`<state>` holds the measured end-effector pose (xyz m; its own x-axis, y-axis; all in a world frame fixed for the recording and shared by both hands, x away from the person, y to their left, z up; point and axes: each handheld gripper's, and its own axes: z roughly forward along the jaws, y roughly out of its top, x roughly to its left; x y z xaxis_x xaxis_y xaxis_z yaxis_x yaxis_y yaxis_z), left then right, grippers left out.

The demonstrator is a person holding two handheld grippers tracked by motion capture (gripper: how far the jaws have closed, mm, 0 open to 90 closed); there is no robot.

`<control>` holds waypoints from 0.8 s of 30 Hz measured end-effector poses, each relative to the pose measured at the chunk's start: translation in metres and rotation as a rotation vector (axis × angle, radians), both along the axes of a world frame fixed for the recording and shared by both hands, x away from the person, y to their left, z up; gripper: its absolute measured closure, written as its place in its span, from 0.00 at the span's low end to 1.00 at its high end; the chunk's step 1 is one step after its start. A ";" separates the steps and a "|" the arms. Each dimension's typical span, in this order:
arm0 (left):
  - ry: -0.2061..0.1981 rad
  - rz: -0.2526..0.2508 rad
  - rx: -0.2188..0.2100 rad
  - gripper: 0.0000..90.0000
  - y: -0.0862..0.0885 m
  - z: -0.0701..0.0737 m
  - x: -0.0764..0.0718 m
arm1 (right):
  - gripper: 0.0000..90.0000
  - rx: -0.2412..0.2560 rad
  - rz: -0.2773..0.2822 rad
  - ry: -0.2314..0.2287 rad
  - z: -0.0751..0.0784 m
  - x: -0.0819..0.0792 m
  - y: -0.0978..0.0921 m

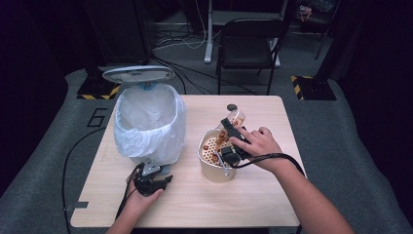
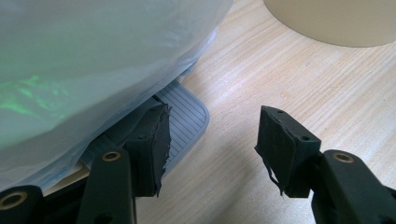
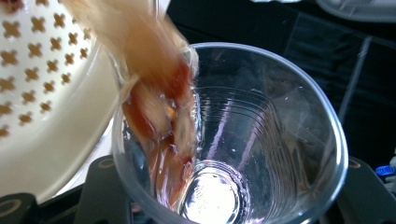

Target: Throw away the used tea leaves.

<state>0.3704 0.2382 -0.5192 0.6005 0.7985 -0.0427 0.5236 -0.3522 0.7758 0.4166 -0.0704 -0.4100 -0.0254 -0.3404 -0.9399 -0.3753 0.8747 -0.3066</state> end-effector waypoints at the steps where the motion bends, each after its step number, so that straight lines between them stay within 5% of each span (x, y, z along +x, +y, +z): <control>1: 0.000 0.000 0.000 0.49 0.000 0.000 0.000 | 0.46 -0.030 0.013 -0.011 0.000 -0.001 0.000; 3: 0.000 0.000 0.000 0.49 0.000 0.000 0.000 | 0.46 -0.093 0.049 -0.093 -0.001 -0.004 0.002; 8: 0.000 -0.001 -0.001 0.49 0.000 0.000 0.000 | 0.46 -0.123 0.064 -0.146 -0.004 -0.008 0.003; 10: 0.000 -0.001 0.000 0.49 0.000 0.000 0.000 | 0.46 -0.153 0.086 -0.200 -0.005 -0.010 0.005; 12: -0.001 -0.001 0.000 0.49 0.000 0.000 0.000 | 0.46 -0.176 0.099 -0.218 -0.008 -0.011 0.006; 15: 0.000 -0.001 -0.001 0.49 0.000 0.000 0.000 | 0.46 -0.199 0.076 -0.166 -0.012 -0.012 0.005; 16: 0.000 -0.001 -0.001 0.49 0.000 0.000 0.000 | 0.46 -0.180 0.108 -0.240 -0.009 -0.012 0.007; 18: 0.000 0.000 -0.001 0.49 0.000 0.000 0.000 | 0.46 -0.143 0.091 -0.216 -0.012 -0.013 0.006; 20: 0.001 0.001 -0.002 0.49 0.000 0.000 0.000 | 0.46 -0.184 0.113 -0.241 -0.008 -0.013 0.007; 24: 0.001 0.001 -0.002 0.49 0.000 0.000 0.000 | 0.46 -0.189 0.111 -0.254 -0.008 -0.013 0.007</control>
